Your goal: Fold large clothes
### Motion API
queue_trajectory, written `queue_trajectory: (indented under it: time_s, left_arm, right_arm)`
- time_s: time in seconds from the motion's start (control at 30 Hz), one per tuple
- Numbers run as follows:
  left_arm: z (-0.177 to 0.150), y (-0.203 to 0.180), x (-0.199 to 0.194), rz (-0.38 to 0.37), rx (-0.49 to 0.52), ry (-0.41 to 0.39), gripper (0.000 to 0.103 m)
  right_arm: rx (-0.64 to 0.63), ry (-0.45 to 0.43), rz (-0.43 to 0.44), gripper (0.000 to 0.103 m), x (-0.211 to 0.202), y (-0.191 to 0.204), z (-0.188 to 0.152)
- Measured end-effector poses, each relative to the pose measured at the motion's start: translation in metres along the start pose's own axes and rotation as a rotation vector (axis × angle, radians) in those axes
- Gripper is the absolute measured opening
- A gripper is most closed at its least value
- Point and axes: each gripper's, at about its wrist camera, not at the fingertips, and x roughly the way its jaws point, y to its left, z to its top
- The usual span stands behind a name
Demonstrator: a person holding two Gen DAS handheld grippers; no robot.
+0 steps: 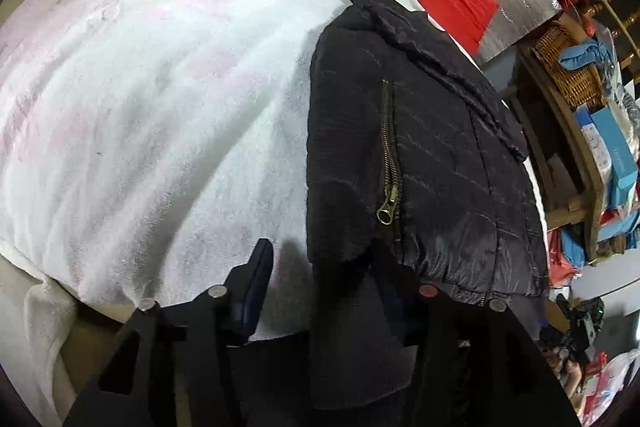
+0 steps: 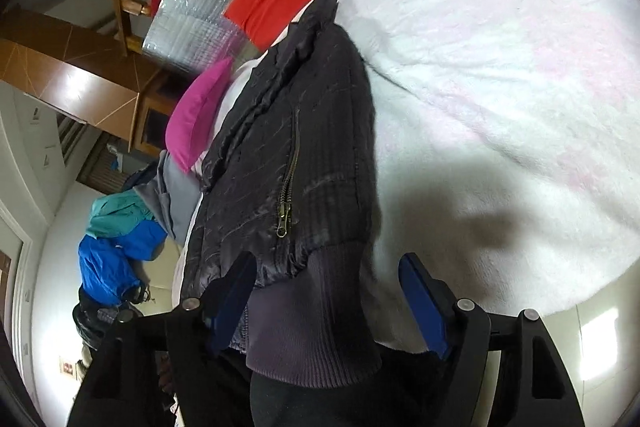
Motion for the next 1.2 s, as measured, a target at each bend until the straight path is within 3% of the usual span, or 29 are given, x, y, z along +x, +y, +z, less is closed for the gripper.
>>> queue_trajectory:
  time_s: [0.1, 0.17, 0.23, 0.27, 0.3, 0.33, 0.37, 0.4, 0.6, 0.8, 1.0, 1.2]
  left_arm:
    - [0.001, -0.004, 0.015, -0.029, 0.015, 0.050, 0.056]
    - [-0.001, -0.010, 0.028, -0.038, 0.035, 0.096, 0.056]
    - [-0.002, -0.013, 0.031, -0.043, 0.054, 0.098, 0.056]
    - [0.000, -0.015, 0.032, -0.037, 0.063, 0.100, 0.050]
    - [0.000, -0.016, 0.032, -0.038, 0.066, 0.104, 0.036]
    - [0.001, -0.019, 0.031, -0.012, 0.081, 0.095, 0.030]
    - [0.000, -0.023, 0.027, 0.013, 0.108, 0.083, 0.018]
    - [-0.001, -0.027, 0.024, 0.023, 0.126, 0.073, 0.015]
    - [-0.013, -0.048, -0.004, 0.098, 0.181, -0.003, 0.013]
    - [-0.013, -0.066, -0.001, 0.165, 0.243, -0.024, 0.013]
    - [-0.016, -0.071, 0.002, 0.219, 0.295, -0.040, 0.013]
    - [-0.019, -0.071, 0.004, 0.240, 0.312, -0.046, 0.013]
  right_arm:
    - [0.007, 0.043, 0.010, 0.077, 0.019, 0.004, 0.004]
    - [-0.001, 0.081, 0.039, 0.064, 0.031, 0.008, 0.003]
    - [-0.054, 0.104, -0.004, 0.046, 0.042, 0.020, 0.003]
    - [-0.061, 0.117, -0.027, 0.042, 0.046, 0.022, 0.003]
    - [-0.049, 0.131, -0.039, 0.028, 0.050, 0.021, 0.005]
    - [-0.039, 0.131, -0.050, 0.019, 0.051, 0.020, 0.007]
    - [-0.041, 0.131, -0.045, 0.017, 0.050, 0.020, 0.007]
    - [-0.059, 0.122, -0.039, 0.015, 0.045, 0.025, 0.007]
    - [-0.145, 0.063, 0.008, 0.011, 0.009, 0.060, 0.002]
    - [-0.058, 0.093, 0.003, 0.011, 0.017, 0.033, -0.001]
    - [-0.055, 0.101, -0.012, 0.011, 0.021, 0.029, 0.001]
    - [0.007, 0.102, -0.008, 0.019, 0.026, 0.016, -0.004]
